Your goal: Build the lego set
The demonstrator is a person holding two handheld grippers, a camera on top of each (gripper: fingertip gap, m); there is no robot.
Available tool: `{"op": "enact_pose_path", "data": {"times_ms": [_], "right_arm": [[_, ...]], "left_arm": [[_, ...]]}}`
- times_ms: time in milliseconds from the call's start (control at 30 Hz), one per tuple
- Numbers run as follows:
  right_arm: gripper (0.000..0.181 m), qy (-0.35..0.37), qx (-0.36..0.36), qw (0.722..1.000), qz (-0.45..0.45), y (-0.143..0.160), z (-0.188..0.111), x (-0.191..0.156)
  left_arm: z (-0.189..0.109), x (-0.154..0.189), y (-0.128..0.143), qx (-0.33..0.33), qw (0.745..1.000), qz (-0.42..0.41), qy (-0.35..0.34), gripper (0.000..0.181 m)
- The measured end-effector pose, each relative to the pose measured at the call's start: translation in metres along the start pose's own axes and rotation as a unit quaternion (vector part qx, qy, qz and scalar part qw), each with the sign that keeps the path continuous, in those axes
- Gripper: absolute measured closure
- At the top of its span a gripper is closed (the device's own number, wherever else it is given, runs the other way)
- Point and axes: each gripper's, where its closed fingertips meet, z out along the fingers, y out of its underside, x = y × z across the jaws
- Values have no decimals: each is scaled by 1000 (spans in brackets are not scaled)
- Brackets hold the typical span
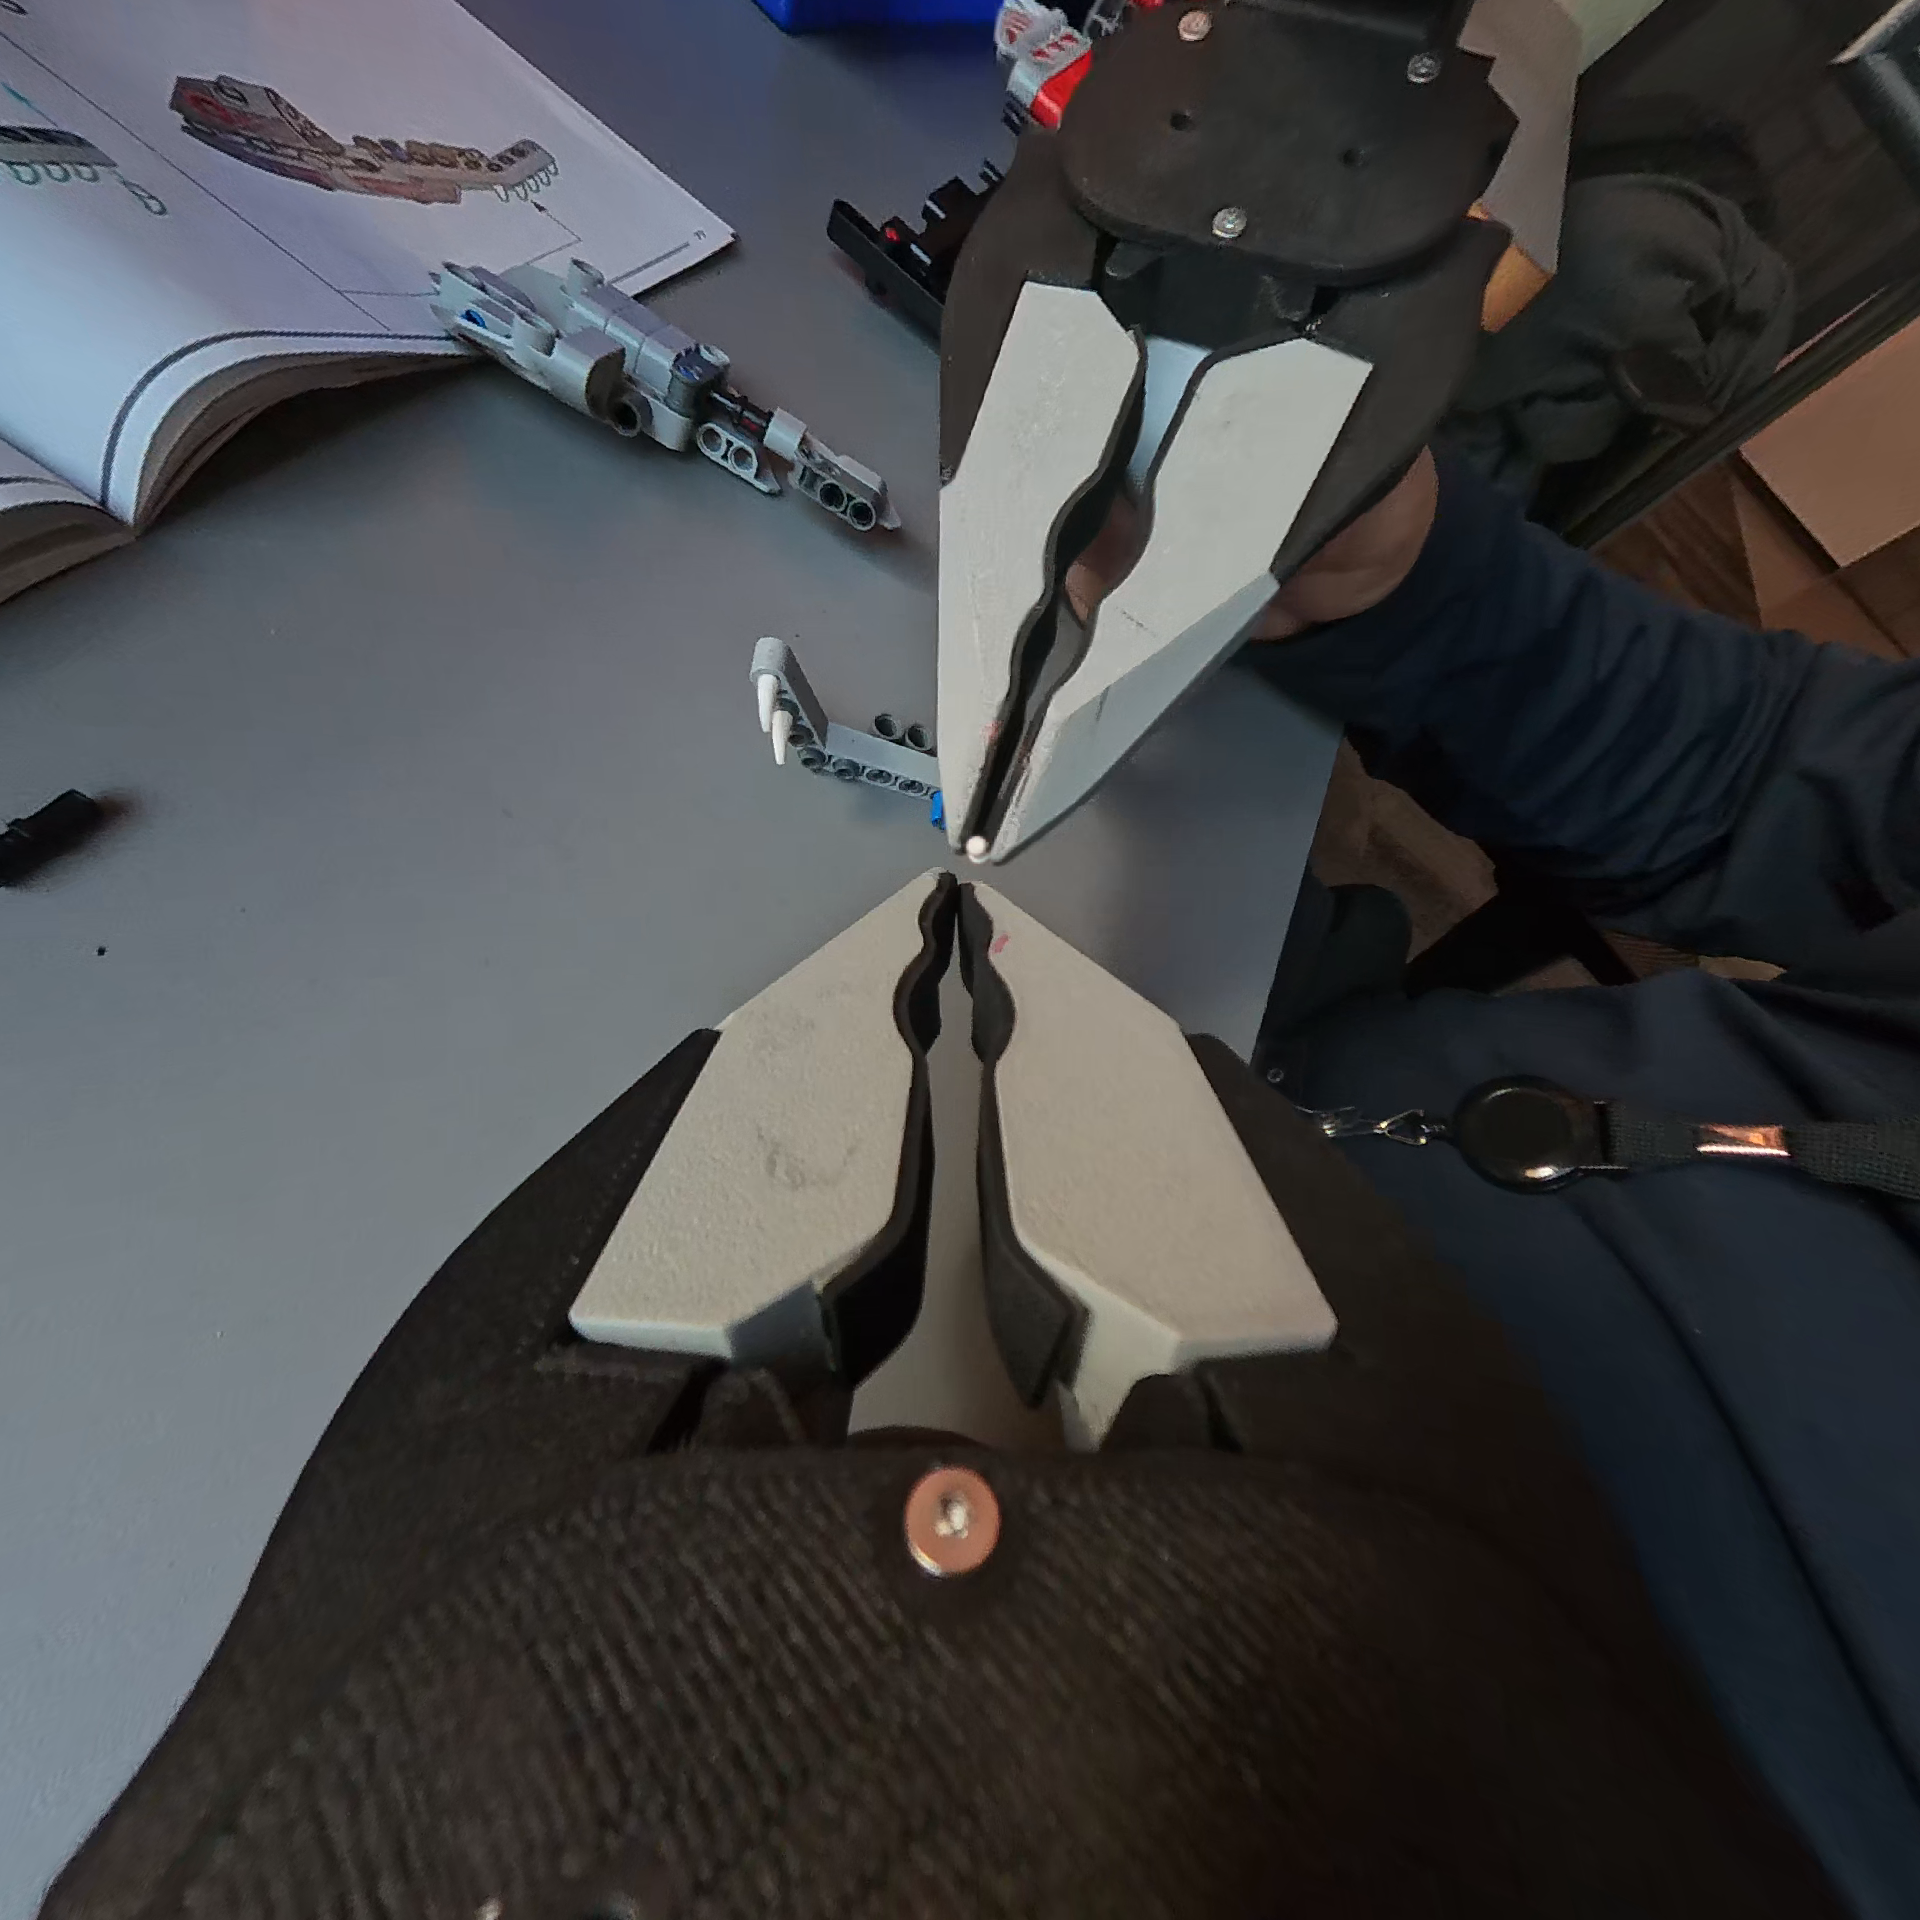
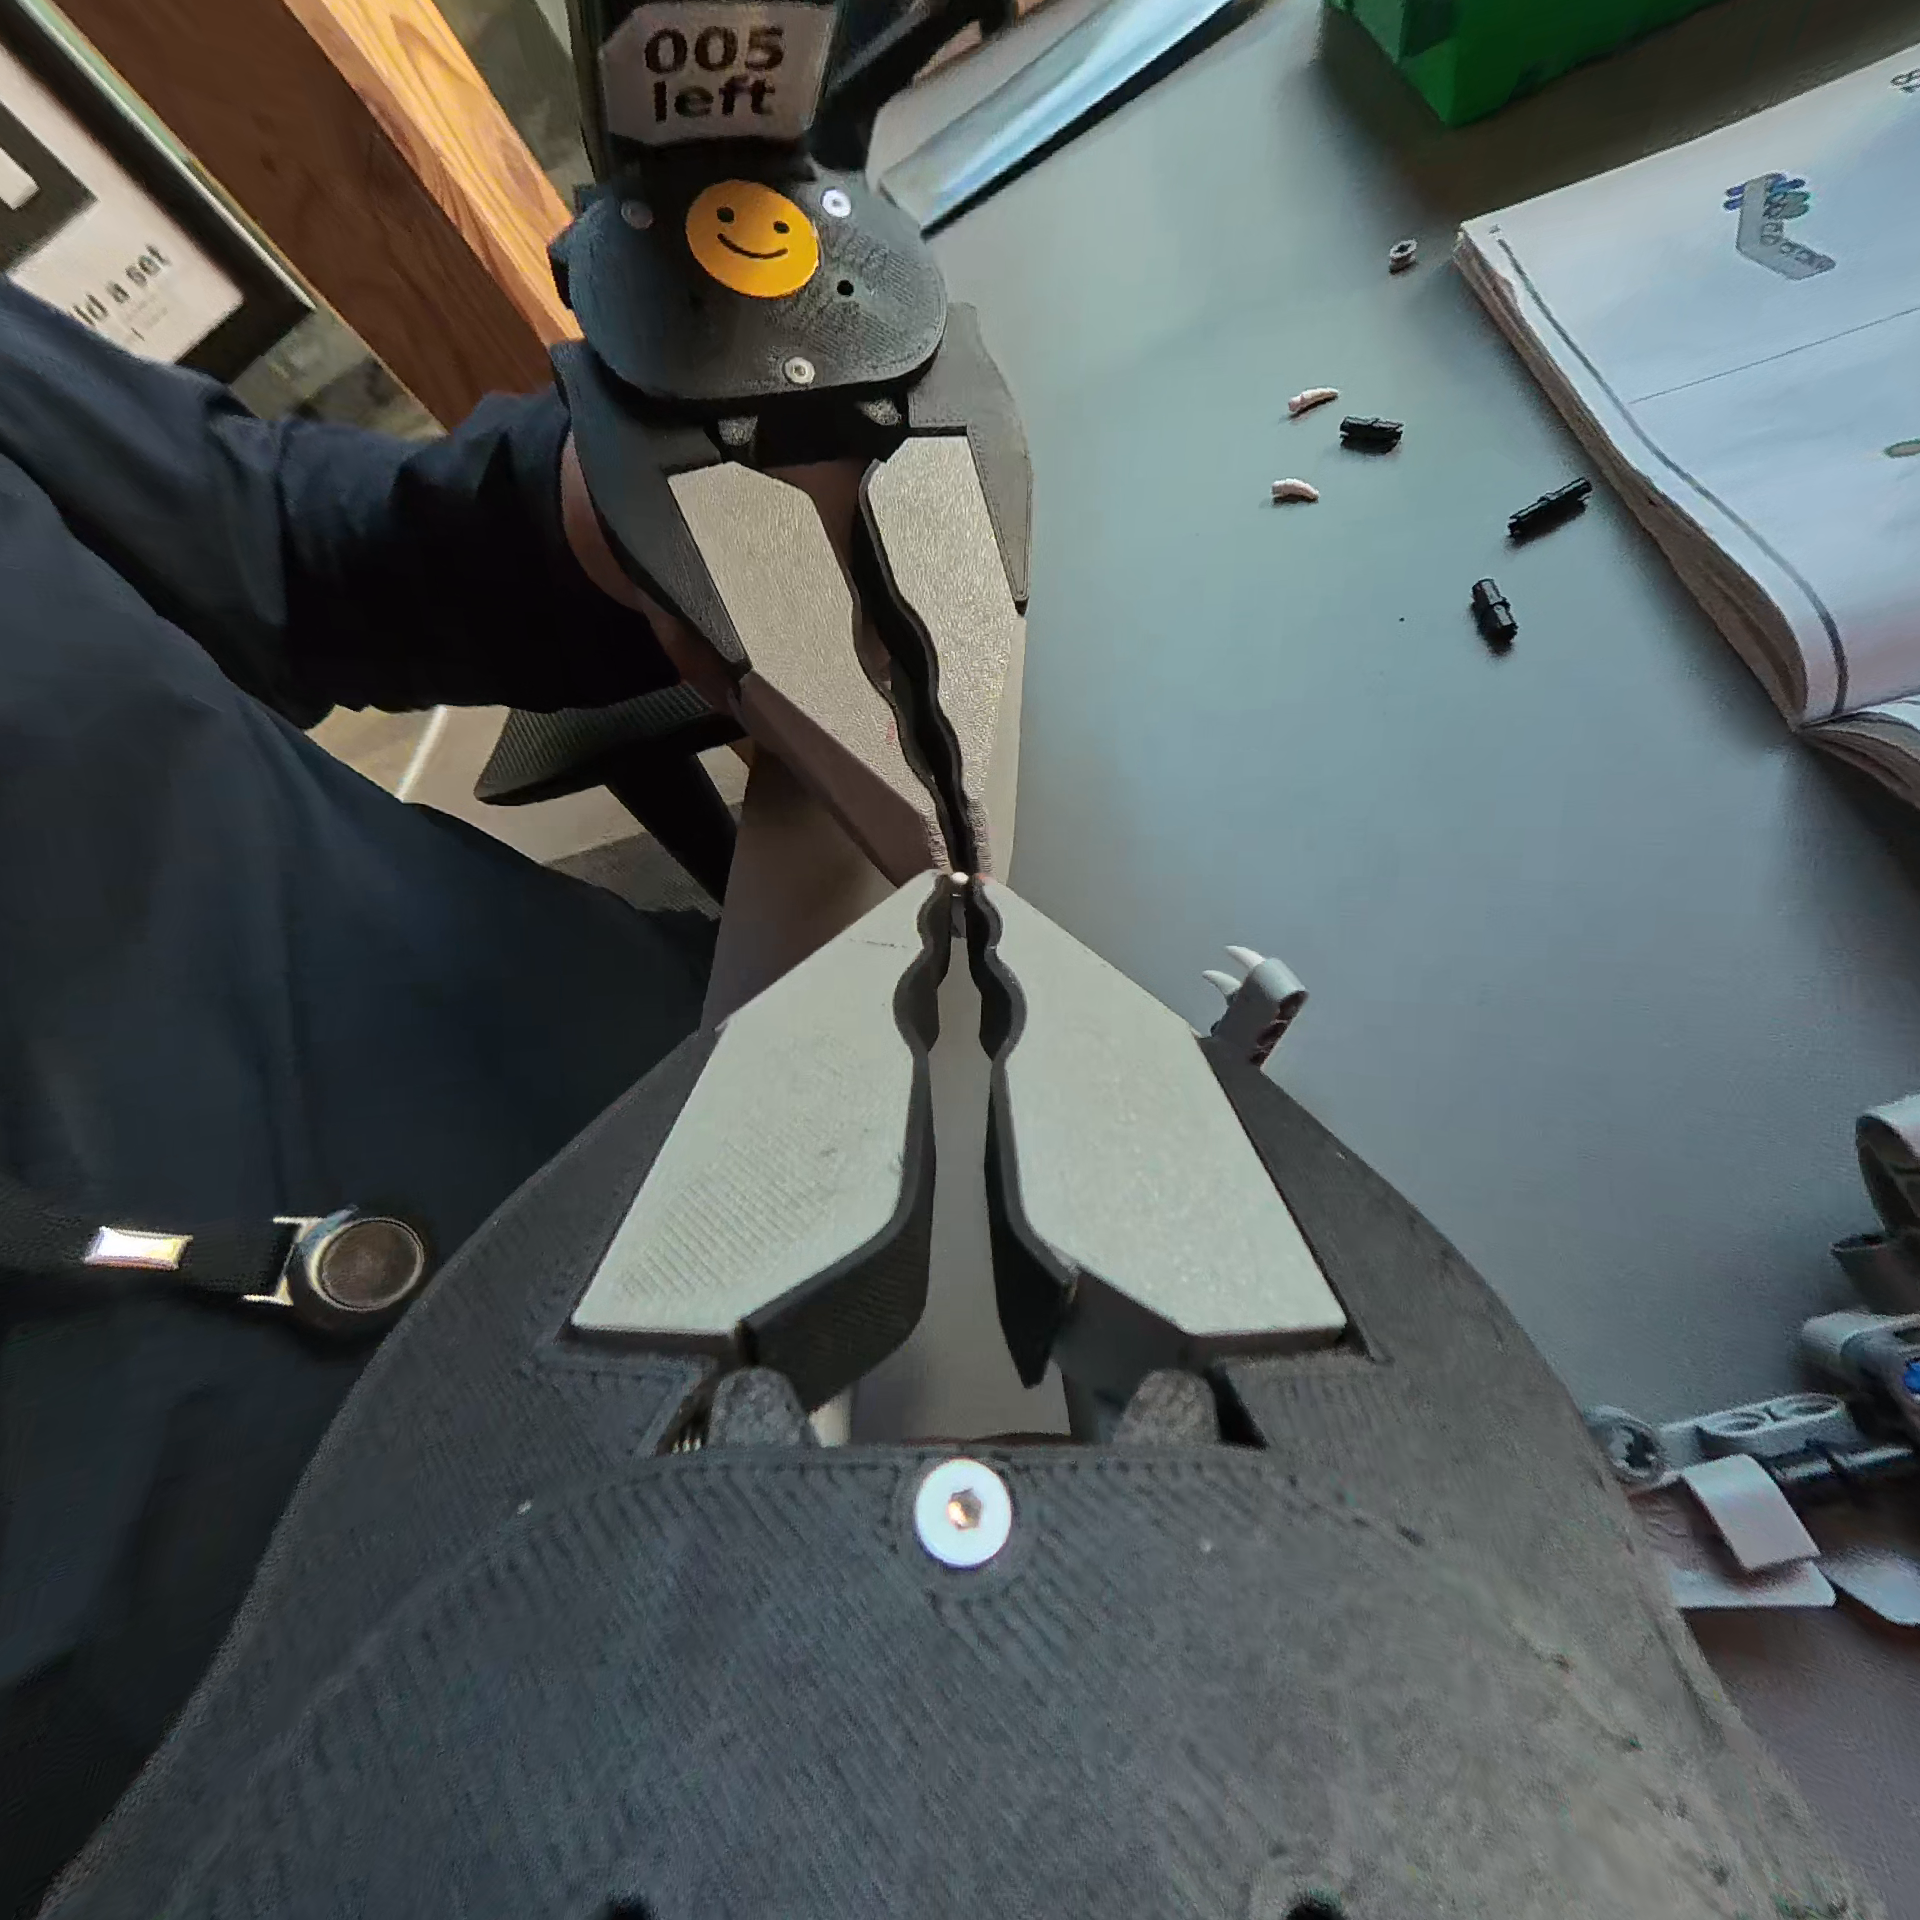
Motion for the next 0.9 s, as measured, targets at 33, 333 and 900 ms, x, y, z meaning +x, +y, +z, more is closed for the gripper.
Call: {"op": "enact_pose_path", "data": {"times_ms": [33, 333, 900], "right_arm": [[181, -4, 10, 1000, 10, -2, -2, 1], [181, -52, 106, 992, 51, -28, -14, -6], [181, -28, 130, 990, 54, -32, -20, 1]], "left_arm": [[-1, 0, -1, 5, 1000, -5, 2, 181], [-11, 8, -26, 100, 992, -53, 52, 175], [-13, 9, -40, 132, 988, -56, 56, 181]]}}
